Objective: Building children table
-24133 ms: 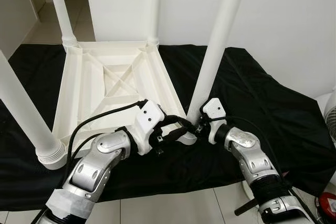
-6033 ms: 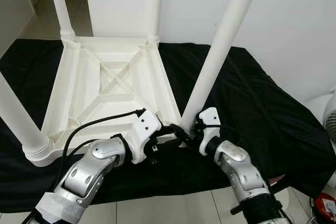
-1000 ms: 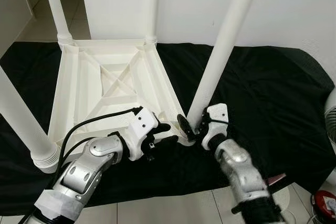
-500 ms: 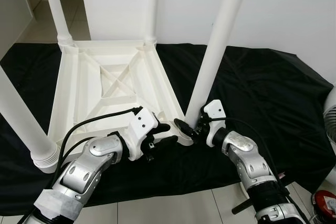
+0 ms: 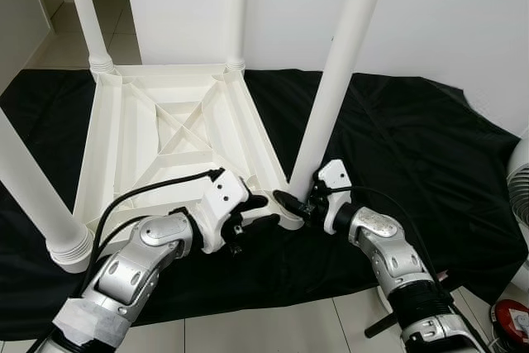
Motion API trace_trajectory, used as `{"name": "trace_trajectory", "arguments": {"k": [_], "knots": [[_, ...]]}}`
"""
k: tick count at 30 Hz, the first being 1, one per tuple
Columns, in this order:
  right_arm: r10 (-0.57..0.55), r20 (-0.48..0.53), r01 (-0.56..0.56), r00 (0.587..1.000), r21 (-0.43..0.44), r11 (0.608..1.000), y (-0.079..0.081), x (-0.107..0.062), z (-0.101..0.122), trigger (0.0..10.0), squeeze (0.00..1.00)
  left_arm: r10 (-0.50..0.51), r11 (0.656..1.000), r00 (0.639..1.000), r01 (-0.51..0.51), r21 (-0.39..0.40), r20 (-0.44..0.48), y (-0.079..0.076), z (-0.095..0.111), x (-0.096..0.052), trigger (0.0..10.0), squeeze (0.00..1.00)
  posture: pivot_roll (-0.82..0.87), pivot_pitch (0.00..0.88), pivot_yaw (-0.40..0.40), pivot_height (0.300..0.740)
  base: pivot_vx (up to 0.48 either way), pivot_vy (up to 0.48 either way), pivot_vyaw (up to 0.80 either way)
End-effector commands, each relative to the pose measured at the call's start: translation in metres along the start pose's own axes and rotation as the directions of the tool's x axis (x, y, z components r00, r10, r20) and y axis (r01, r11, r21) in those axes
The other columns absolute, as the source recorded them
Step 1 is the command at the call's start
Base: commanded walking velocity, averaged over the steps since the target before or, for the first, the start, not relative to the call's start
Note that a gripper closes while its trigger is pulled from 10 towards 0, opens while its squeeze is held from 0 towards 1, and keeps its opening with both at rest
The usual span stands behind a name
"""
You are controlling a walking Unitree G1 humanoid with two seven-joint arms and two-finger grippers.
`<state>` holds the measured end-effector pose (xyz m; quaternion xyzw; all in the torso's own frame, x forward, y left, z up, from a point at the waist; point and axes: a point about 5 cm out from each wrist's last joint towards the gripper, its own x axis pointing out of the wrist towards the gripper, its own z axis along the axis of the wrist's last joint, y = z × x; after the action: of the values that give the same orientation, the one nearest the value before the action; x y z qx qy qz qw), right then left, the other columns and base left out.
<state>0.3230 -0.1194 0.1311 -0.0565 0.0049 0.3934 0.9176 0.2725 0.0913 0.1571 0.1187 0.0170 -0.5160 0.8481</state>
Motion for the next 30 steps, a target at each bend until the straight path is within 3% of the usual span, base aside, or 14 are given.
{"name": "trace_trajectory", "arguments": {"k": [1, 8, 10, 13, 15, 16, 17, 18, 19, 20, 30], "knots": [[-0.042, -0.002, 0.043, 0.999, 0.008, 0.999, -0.003, 0.004, 0.002, 10.0, 0.0, -0.05, 0.999, 0.999, 0.05, 0.01, -0.003, -0.003, 0.002, 0.001, 10.0, 0.0, 0.06, 0.032, -0.068, 0.74, 0.0, 0.0, 0.0], [-0.208, -0.005, 0.208, 0.978, 0.047, 0.977, -0.003, 0.007, 0.006, 10.0, 0.0, -0.053, 0.999, 0.999, 0.053, 0.008, -0.003, -0.005, 0.001, 0.002, 10.0, 0.0, 0.05, 0.033, -0.074, 0.74, 0.0, 0.0, 0.0], [-0.208, -0.005, 0.208, 0.978, 0.047, 0.977, -0.003, 0.007, 0.006, 10.0, 0.0, -0.053, 0.999, 0.999, 0.053, 0.008, -0.003, -0.005, 0.001, 0.002, 10.0, 0.0, 0.05, 0.033, -0.074, 0.74, 0.0, 0.0, 0.0], [-0.309, 0.006, 0.306, 0.951, 0.107, 0.946, 0.004, 0.012, 0.01, 10.0, 0.0, -0.053, 0.999, 0.999, 0.053, 0.006, -0.003, -0.006, 0.001, 0.002, 10.0, 0.0, 0.05, 0.033, -0.077, 0.74, 0.0, 0.0, 0.0], [-0.412, 0.005, 0.407, 0.911, 0.136, 0.903, 0.009, 0.013, 0.012, 10.0, 0.0, -0.053, 0.999, 0.999, 0.053, 0.005, -0.002, -0.006, 0.0, 0.002, 10.0, 0.0, 0.05, 0.034, -0.079, 0.74, 0.0, 0.0, 0.0], [-0.412, 0.005, 0.407, 0.911, 0.136, 0.903, 0.009, 0.013, 0.012, 10.0, 0.0, -0.053, 0.999, 0.999, 0.053, 0.005, -0.002, -0.006, 0.0, 0.002, 10.0, 0.0, 0.05, 0.034, -0.079, 0.74, 0.0, 0.0, 0.0], [-0.484, 0.004, 0.478, 0.875, 0.148, 0.866, 0.012, 0.013, 0.012, 10.0, 0.0, -0.052, 0.999, 0.999, 0.052, 0.004, -0.001, -0.006, 0.0, 0.002, 10.0, 0.0, 0.05, 0.034, -0.079, 0.74, 0.0, 0.0, 0.0], [-0.484, 0.004, 0.478, 0.875, 0.148, 0.866, 0.012, 0.013, 0.012, 10.0, 0.0, -0.052, 0.999, 0.999, 0.052, 0.004, -0.001, -0.006, 0.0, 0.002, 10.0, 0.0, 0.05, 0.034, -0.079, 0.74, 0.0, 0.0, 0.0], [-0.573, -0.004, 0.566, 0.82, 0.157, 0.809, 0.016, 0.012, 0.012, 10.0, 0.0, -0.052, 0.999, 0.999, 0.052, 0.003, -0.001, -0.007, 0.0, 0.003, 10.0, 0.0, 0.05, 0.033, -0.081, 0.74, 0.0, 0.0, 0.0], [-0.609, -0.001, 0.602, 0.793, 0.155, 0.783, 0.019, 0.012, 0.012, 10.0, 0.0, -0.052, 0.999, 0.999, 0.052, 0.002, -0.001, -0.007, 0.0, 0.003, 10.0, 0.0, 0.05, 0.033, -0.081, 0.74, 0.0, 0.0, 0.0], [-0.639, -0.009, 0.63, 0.769, 0.174, 0.757, 0.022, 0.011, 0.017, 10.0, 0.0, -0.054, 0.999, 0.999, 0.054, 0.004, 0.001, -0.006, 0.0, 0.004, 10.0, 0.0, 0.05, 0.026, -0.084, 0.74, 0.0, 0.0, 0.0]]}}
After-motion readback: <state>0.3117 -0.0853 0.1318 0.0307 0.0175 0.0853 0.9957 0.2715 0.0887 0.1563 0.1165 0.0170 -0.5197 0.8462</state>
